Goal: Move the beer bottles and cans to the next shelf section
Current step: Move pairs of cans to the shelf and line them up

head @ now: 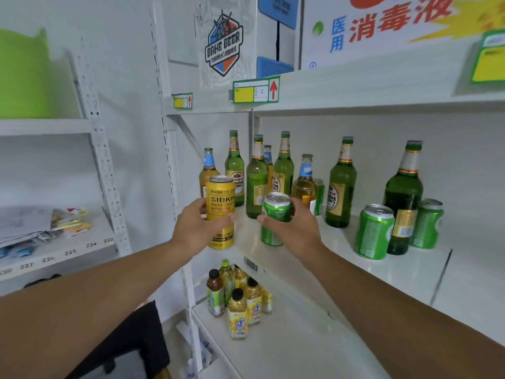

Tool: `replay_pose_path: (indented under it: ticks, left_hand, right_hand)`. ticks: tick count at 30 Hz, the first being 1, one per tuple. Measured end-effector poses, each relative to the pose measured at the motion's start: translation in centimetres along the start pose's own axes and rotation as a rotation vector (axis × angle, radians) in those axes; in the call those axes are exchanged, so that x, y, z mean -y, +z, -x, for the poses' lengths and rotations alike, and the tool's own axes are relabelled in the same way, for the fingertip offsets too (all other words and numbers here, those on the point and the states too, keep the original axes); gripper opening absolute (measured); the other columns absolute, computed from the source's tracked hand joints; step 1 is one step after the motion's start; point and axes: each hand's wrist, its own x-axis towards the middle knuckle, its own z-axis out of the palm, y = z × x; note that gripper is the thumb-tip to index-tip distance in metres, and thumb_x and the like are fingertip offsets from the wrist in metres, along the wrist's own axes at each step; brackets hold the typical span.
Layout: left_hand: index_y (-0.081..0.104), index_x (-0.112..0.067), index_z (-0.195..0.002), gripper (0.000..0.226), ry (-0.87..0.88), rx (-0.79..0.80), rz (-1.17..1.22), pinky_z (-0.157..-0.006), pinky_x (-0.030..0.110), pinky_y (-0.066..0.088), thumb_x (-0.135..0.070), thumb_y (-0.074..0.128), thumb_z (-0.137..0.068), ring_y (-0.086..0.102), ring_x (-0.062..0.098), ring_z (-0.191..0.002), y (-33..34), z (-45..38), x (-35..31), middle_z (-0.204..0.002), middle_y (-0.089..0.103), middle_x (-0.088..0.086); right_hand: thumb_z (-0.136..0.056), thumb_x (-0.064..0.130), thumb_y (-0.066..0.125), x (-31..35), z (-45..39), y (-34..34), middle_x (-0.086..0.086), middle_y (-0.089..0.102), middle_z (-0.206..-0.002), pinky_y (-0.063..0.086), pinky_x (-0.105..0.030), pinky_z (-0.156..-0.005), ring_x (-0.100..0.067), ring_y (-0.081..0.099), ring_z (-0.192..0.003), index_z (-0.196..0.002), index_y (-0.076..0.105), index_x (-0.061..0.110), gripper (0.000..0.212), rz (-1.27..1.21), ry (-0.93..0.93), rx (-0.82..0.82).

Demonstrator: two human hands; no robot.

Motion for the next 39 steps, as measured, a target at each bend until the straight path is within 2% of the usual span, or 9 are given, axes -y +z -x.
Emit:
replay_pose_path:
  ticks: [8, 11, 13, 18, 21, 24, 28, 31, 39]
  left_hand:
    - [0.074, -0.031, -0.123, 0.045, 0.048, 0.011, 0.001, -0.101, 0.038, 0.056, -0.042, 0.092, -0.084, 0.068, 0.004, -0.113, -1.6, 4.7, -2.6, -0.114, 0.076, -0.015]
    - [0.071, -0.037, -0.116, 0.037, 0.068, 0.054, 0.044, -0.102, 0.039, 0.056, -0.039, 0.092, -0.085, 0.066, -0.001, -0.11, -2.0, 6.1, -3.7, -0.112, 0.074, -0.019]
    - [0.074, -0.034, -0.12, 0.042, 0.078, 0.064, 0.063, -0.104, 0.042, 0.058, -0.04, 0.093, -0.084, 0.069, 0.002, -0.112, -2.5, 7.2, -4.1, -0.114, 0.075, -0.017]
    - [0.074, -0.039, -0.127, 0.063, 0.112, 0.087, 0.059, -0.103, 0.049, 0.06, -0.066, 0.088, -0.071, 0.072, 0.008, -0.114, -3.5, 10.4, -3.9, -0.124, 0.076, -0.017]
    - [0.072, -0.038, -0.129, 0.062, 0.145, 0.1, 0.066, -0.101, 0.047, 0.059, -0.067, 0.086, -0.076, 0.072, 0.011, -0.112, -3.0, 12.9, -3.9, -0.128, 0.074, -0.015]
    - [0.073, -0.037, -0.128, 0.057, 0.163, 0.175, 0.099, -0.101, 0.041, 0.057, -0.062, 0.087, -0.08, 0.071, 0.01, -0.112, -2.2, 15.6, -4.6, -0.125, 0.075, -0.016]
    - [0.076, -0.036, -0.122, 0.049, 0.151, 0.291, 0.187, -0.102, 0.04, 0.057, -0.056, 0.091, -0.079, 0.072, 0.007, -0.111, -0.1, 18.6, -6.4, -0.117, 0.078, -0.017]
    - [0.076, -0.036, -0.119, 0.047, 0.161, 0.347, 0.218, -0.104, 0.045, 0.058, -0.055, 0.092, -0.078, 0.073, 0.01, -0.112, 2.2, 20.7, -8.7, -0.118, 0.077, -0.016]
    - [0.068, -0.043, -0.115, 0.045, 0.249, 0.486, 0.245, -0.101, 0.041, 0.057, -0.052, 0.093, -0.079, 0.07, 0.012, -0.111, 9.5, 26.6, -15.7, -0.119, 0.073, -0.014]
  right_hand:
    - [-0.071, 0.051, 0.096, 2.5, 4.9, -2.6, 0.017, 0.071, -0.115, 0.06, -0.041, -0.098, -0.005, 0.068, -0.106, -0.133, 0.064, 0.034, 0.071, 0.016, 0.007, -0.017]
    - [-0.074, 0.047, 0.096, 3.9, 7.1, -4.0, 0.017, 0.071, -0.112, 0.059, -0.037, -0.094, 0.0, 0.066, -0.102, -0.133, 0.063, 0.032, 0.069, 0.045, 0.002, -0.052]
    - [-0.075, 0.045, 0.096, 4.8, 8.7, -4.8, 0.015, 0.071, -0.113, 0.057, -0.034, -0.091, 0.002, 0.065, -0.1, -0.137, 0.062, 0.029, 0.072, 0.062, 0.006, -0.085]
    - [-0.075, 0.044, 0.096, 6.2, 13.9, -6.1, 0.015, 0.074, -0.11, 0.061, -0.031, -0.088, -0.001, 0.07, -0.098, -0.135, 0.063, 0.025, 0.071, 0.14, 0.03, -0.143]
    - [-0.075, 0.045, 0.096, 6.7, 17.4, -7.0, 0.014, 0.073, -0.109, 0.061, -0.036, -0.093, -0.003, 0.069, -0.099, -0.127, 0.063, 0.029, 0.064, 0.176, 0.07, -0.196]
    - [-0.073, 0.048, 0.097, 7.2, 20.8, -8.6, 0.014, 0.074, -0.111, 0.061, -0.035, -0.094, -0.004, 0.071, -0.1, -0.13, 0.065, 0.027, 0.069, 0.199, 0.099, -0.255]
    - [-0.071, 0.048, 0.098, 8.3, 25.0, -12.4, 0.012, 0.076, -0.111, 0.063, -0.039, -0.094, -0.008, 0.073, -0.101, -0.128, 0.066, 0.028, 0.068, 0.258, 0.136, -0.323]
    - [-0.074, 0.046, 0.097, 9.3, 27.9, -16.1, 0.011, 0.074, -0.11, 0.062, -0.038, -0.093, -0.008, 0.072, -0.1, -0.129, 0.066, 0.026, 0.067, 0.286, 0.164, -0.386]
    - [-0.072, 0.048, 0.097, 9.0, 34.9, -27.4, 0.008, 0.074, -0.112, 0.062, -0.038, -0.092, -0.01, 0.072, -0.1, -0.124, 0.064, 0.029, 0.064, 0.299, 0.2, -0.543]
